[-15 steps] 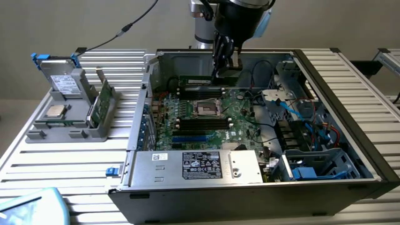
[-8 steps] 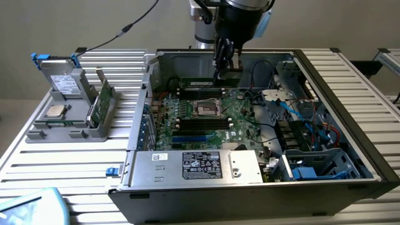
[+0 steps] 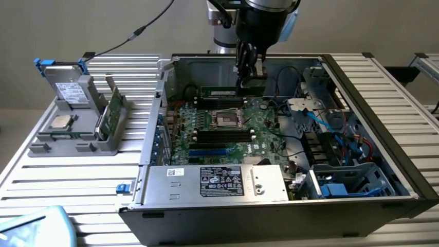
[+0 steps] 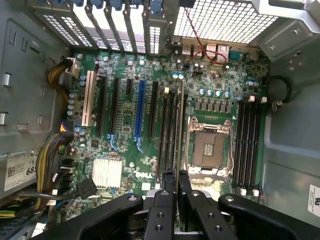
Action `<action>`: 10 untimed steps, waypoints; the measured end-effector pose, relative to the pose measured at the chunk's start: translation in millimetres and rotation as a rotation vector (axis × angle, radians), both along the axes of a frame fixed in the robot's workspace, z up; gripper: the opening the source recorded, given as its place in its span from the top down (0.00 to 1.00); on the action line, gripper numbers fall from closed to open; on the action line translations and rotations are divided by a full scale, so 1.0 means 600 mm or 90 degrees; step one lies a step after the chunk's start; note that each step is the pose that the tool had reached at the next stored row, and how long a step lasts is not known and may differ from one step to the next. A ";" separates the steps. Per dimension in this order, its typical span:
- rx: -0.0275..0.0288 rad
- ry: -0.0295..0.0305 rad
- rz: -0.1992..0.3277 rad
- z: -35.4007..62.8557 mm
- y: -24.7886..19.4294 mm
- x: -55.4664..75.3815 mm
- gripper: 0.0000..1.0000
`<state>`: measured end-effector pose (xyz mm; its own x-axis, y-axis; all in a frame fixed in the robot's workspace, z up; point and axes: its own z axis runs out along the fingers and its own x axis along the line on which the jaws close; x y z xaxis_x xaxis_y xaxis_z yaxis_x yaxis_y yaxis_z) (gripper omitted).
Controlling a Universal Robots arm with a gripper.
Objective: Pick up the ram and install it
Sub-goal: 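Pick up the ram and move it above insertion slot, then insert the ram into the slot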
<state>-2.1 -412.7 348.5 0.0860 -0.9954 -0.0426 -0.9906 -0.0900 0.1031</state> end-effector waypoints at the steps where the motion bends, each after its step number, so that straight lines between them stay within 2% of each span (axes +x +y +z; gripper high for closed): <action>1: 0.0000 0.0000 0.000 0.000 0.0000 0.000 0.87; 10: 0.0000 0.0000 0.000 0.000 0.0000 0.000 0.87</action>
<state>-2.1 -412.7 348.5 0.0859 -0.9954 -0.0427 -0.9906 -0.0899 0.1031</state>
